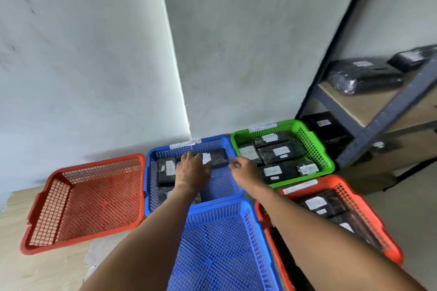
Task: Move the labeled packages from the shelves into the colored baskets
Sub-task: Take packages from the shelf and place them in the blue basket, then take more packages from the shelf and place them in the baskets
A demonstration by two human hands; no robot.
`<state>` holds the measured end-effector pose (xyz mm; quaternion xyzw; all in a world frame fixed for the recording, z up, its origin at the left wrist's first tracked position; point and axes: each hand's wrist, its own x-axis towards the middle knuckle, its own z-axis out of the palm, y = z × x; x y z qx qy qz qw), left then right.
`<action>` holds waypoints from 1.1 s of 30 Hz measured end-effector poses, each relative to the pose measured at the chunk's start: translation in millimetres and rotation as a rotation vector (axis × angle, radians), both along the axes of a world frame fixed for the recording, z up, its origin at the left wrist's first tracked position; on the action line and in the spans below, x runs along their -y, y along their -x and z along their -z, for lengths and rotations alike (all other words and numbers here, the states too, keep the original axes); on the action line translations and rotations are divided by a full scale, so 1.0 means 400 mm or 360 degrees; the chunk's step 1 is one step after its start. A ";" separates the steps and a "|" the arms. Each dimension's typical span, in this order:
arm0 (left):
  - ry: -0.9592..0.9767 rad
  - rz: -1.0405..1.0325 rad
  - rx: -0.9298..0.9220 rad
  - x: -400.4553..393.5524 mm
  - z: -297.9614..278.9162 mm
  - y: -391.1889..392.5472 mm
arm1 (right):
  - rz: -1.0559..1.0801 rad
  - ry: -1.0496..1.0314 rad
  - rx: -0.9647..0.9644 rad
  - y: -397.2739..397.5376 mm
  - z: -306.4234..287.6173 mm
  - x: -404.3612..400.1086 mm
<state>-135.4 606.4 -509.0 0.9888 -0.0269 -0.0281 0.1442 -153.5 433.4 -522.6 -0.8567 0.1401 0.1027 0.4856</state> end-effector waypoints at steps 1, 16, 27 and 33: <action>0.0016 0.0017 0.0054 0.041 -0.018 0.004 | 0.0020 0.0007 0.0055 0.011 -0.021 0.042; 0.0061 0.0510 0.0554 0.850 -0.255 0.283 | 0.0470 0.0147 0.0435 0.393 -0.230 0.929; 0.0193 0.0943 0.0678 1.415 -0.396 0.387 | 0.0799 0.0350 0.0464 0.625 -0.390 1.504; 0.0242 0.1030 0.0685 1.646 -0.399 0.268 | 0.0816 0.0393 0.0469 0.568 -0.445 1.719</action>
